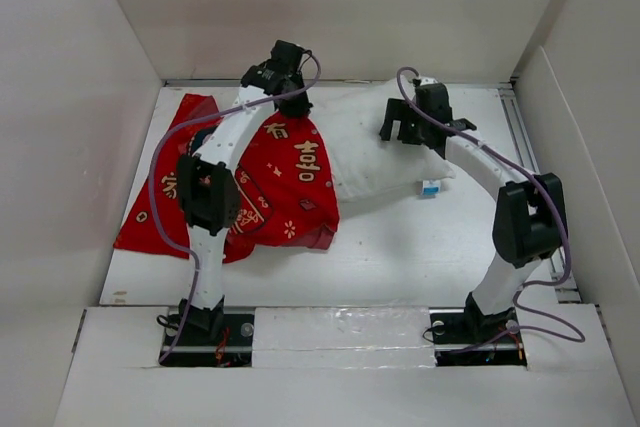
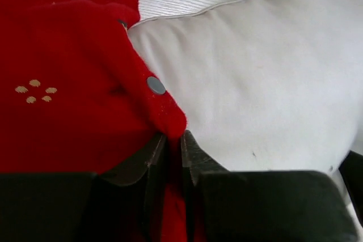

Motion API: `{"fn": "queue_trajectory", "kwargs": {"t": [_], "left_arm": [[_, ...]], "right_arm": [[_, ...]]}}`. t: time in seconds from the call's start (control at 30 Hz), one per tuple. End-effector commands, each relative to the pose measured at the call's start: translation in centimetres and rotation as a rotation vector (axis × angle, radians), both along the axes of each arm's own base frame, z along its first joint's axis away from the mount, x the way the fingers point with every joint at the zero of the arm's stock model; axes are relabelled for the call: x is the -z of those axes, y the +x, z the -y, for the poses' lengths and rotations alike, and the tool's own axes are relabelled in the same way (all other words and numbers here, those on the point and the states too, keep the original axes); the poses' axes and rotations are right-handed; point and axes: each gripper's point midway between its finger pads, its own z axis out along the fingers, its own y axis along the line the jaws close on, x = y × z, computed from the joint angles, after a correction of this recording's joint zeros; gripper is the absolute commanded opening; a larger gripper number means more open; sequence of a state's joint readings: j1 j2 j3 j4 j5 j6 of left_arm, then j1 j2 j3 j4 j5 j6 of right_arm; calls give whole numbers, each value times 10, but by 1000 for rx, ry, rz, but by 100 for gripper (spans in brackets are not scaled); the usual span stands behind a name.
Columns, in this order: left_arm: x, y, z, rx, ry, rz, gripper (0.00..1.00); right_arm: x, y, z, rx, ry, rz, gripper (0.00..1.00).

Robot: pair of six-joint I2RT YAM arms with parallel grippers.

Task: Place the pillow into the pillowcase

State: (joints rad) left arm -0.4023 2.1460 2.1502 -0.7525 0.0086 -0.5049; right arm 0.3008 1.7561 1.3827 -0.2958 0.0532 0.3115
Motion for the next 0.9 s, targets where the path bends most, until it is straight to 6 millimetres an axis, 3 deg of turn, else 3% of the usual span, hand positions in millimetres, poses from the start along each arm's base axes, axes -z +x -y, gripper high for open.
{"fn": "queue_trajectory", "kwargs": {"t": [0.0, 0.1, 0.13, 0.17, 0.2, 0.23, 0.3, 0.37, 0.4, 0.43, 0.47, 0.57, 0.63, 0.7, 0.77, 0.8, 0.83, 0.87], "left_arm": [[-75, -13, 15, 71, -108, 117, 7], [-107, -17, 31, 132, -151, 182, 0], [-104, -16, 44, 185, -161, 178, 0], [-124, -13, 51, 222, -189, 229, 0], [-126, -13, 61, 259, -203, 238, 0], [-116, -10, 71, 281, -211, 222, 0], [-119, -10, 84, 343, -256, 228, 0], [-113, -7, 94, 375, -285, 225, 0], [-112, -10, 100, 396, -297, 221, 0], [-114, -12, 106, 406, -300, 229, 0], [-109, -19, 120, 440, -311, 219, 0], [-128, -48, 165, 581, -394, 254, 0], [-152, -61, 186, 646, -466, 303, 0], [-178, -78, 199, 697, -547, 325, 0], [-216, -97, 202, 745, -595, 388, 0], [-227, -105, 204, 760, -605, 412, 0], [-258, -126, 195, 778, -622, 460, 0], [-253, -125, 196, 776, -618, 447, 0]], "right_arm": [[-35, -6, -36, -183, 174, 84, 99], [-23, -15, -57, -296, 237, 37, 99], [-24, -17, -58, -320, 261, 30, 91], [-26, -25, -69, -383, 320, 20, 77], [-15, -35, -70, -384, 341, -9, 64], [-28, -44, -75, -387, 364, 14, 30], [-31, -54, -75, -335, 343, 39, 1], [-36, -72, -64, -275, 336, 57, 0], [-40, -80, -66, -290, 340, 73, 0], [-32, -94, -70, -317, 349, 56, 0], [-41, -103, -76, -346, 375, 75, 0], [-43, -125, -114, -529, 452, 93, 0], [-59, -133, -139, -647, 540, 149, 0], [-70, -139, -151, -698, 600, 170, 0], [-88, -141, -150, -710, 606, 217, 0], [-113, -145, -145, -708, 608, 287, 0], [-136, -148, -133, -676, 604, 362, 0], [-137, -144, -130, -658, 599, 368, 0]]}}
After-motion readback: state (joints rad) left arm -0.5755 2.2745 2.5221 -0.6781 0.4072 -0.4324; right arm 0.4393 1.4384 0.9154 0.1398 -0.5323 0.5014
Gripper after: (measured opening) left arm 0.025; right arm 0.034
